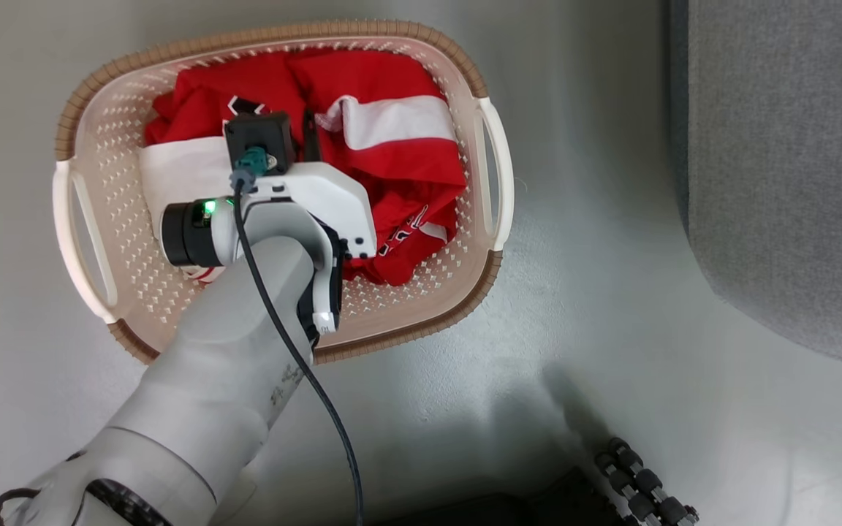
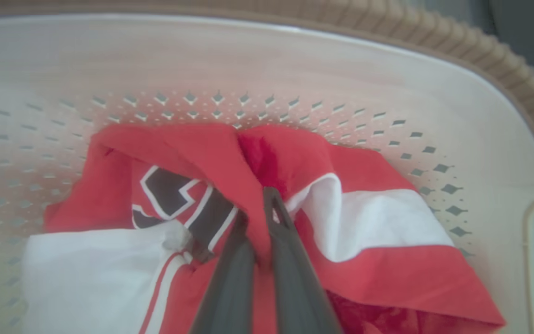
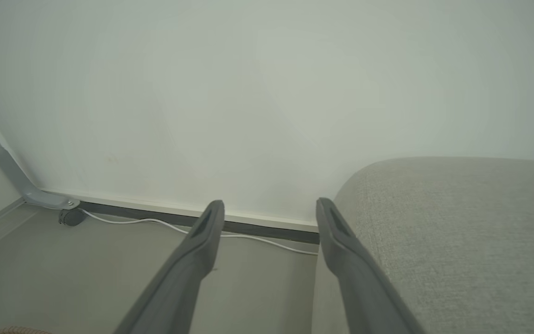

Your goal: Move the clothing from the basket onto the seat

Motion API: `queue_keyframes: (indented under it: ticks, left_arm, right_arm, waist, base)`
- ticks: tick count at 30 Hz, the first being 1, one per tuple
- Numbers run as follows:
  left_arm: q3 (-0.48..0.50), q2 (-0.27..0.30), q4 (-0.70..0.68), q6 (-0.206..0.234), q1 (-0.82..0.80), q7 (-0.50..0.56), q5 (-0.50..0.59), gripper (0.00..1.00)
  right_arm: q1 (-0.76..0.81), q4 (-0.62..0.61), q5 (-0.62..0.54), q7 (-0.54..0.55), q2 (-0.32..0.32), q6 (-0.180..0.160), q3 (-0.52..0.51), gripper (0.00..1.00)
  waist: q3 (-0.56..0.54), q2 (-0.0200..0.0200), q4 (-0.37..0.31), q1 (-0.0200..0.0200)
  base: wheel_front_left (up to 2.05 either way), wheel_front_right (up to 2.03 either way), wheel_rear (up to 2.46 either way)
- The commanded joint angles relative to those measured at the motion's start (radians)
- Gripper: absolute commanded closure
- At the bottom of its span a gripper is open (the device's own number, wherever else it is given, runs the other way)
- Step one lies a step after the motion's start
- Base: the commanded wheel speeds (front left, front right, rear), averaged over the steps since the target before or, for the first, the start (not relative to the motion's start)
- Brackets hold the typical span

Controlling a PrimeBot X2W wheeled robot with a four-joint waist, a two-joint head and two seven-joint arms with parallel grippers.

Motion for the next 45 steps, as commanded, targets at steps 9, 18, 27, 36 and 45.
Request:
queue_keyframes:
  ticks: [9, 18, 27, 36, 45]
  left_arm:
    - [0.027, 0.003, -0.074, -0.017, 0.121, -0.006, 0.086, 1.0]
    - [0.089, 0.003, -0.173, -0.026, 0.204, -0.006, 0.196, 1.0]
    - [0.144, 0.003, -0.282, -0.064, 0.321, -0.006, 0.33, 1.0]
    - [0.213, 0.003, -0.422, -0.121, 0.424, -0.006, 0.483, 1.0]
    - [0.283, 0.003, -0.488, -0.192, 0.44, -0.006, 0.606, 1.0]
  right_arm:
    - [0.064, 0.035, 0.009, -0.006, -0.01, 0.004, 0.012, 0.0]
    - [0.092, 0.083, -0.003, -0.006, -0.006, 0.004, 0.051, 0.0]
    - [0.154, 0.139, -0.029, -0.006, 0.008, 0.004, 0.089, 0.0]
    - [0.229, 0.213, -0.062, -0.006, 0.05, 0.004, 0.119, 0.0]
    - [0.286, 0.278, -0.096, -0.006, 0.104, 0.004, 0.136, 0.0]
  waist:
    - [-0.127, 0.0, 0.02, 0.0]
    - [-0.266, 0.0, 0.05, 0.0]
    - [-0.45, 0.0, 0.103, 0.0]
    - [-0.629, 0.0, 0.155, 0.0]
    - [-0.757, 0.0, 0.175, 0.0]
  base:
    - [0.0, 0.0, 0.0]
    - [0.0, 0.0, 0.0]
    - [0.0, 0.0, 0.0]
    - [0.0, 0.0, 0.0]
    - [0.0, 0.0, 0.0]
